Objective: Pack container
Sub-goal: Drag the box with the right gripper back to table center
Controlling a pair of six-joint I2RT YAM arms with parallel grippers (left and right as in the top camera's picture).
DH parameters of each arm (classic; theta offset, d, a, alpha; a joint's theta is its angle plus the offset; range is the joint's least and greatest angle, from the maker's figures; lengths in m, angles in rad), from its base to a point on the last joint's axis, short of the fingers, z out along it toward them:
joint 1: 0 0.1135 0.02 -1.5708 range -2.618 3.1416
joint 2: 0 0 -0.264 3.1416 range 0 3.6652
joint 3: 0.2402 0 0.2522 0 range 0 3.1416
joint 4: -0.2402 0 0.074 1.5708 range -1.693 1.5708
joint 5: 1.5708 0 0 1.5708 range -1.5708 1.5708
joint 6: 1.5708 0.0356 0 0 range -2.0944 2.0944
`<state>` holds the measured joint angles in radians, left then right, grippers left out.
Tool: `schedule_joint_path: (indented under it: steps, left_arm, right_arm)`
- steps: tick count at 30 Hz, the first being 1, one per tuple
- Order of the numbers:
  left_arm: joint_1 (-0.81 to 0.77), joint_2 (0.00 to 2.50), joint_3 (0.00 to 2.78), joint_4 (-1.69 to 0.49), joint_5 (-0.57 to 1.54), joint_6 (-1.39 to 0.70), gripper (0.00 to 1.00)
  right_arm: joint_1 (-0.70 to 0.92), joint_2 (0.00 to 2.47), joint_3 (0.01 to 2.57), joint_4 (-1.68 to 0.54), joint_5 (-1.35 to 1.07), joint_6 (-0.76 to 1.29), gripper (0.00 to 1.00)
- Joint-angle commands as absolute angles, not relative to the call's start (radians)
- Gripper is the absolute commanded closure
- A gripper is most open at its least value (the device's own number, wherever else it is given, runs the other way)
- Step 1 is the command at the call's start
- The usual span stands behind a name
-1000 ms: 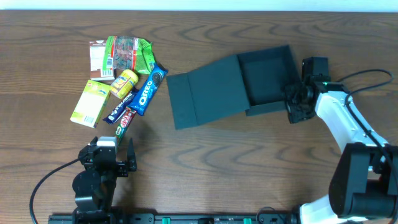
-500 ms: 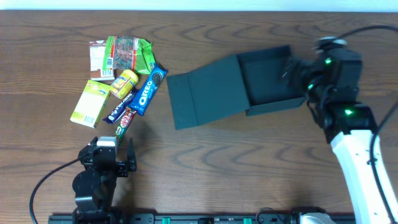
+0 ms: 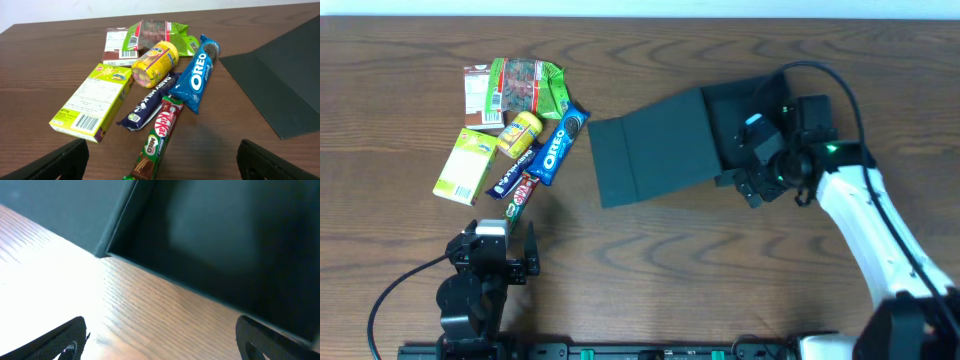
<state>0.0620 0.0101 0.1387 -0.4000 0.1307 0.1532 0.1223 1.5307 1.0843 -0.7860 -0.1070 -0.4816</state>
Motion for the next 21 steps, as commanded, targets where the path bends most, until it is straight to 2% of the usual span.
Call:
schedule_joint_path:
  steps: [1, 9, 12, 17, 18, 19, 21]
  left_arm:
    - [0.065, 0.004, 0.119, -0.406, 0.131, 0.141, 0.04]
    - [0.065, 0.004, 0.119, -0.406, 0.131, 0.141, 0.04]
    - [0.065, 0.004, 0.119, -0.406, 0.131, 0.141, 0.04]
    - [0.065, 0.004, 0.119, -0.406, 0.131, 0.141, 0.04]
    - [0.065, 0.004, 0.119, -0.406, 0.131, 0.141, 0.04]
    - [0.065, 0.004, 0.119, -0.406, 0.131, 0.141, 0.04]
    - [0.065, 0.004, 0.119, -0.405, 0.131, 0.141, 0.04]
  right_arm:
    - [0.153, 1.577, 1.084, -0.765, -0.038, -0.526, 0.05]
    - [0.194, 1.671, 1.084, -0.722, 0.057, -0.594, 0.03]
    - [0.194, 1.715, 1.084, -0.689, 0.074, -0.604, 0.09]
    - [0.195, 1.737, 1.084, -0.653, 0.136, -0.599, 0.37]
    - [0.195, 1.737, 1.084, -0.649, 0.148, -0.599, 0.44]
    - [0.195, 1.737, 1.084, -0.647, 0.166, -0.599, 0.55]
    - [0.194, 1.737, 1.084, -0.648, 0.212, -0.599, 0.67]
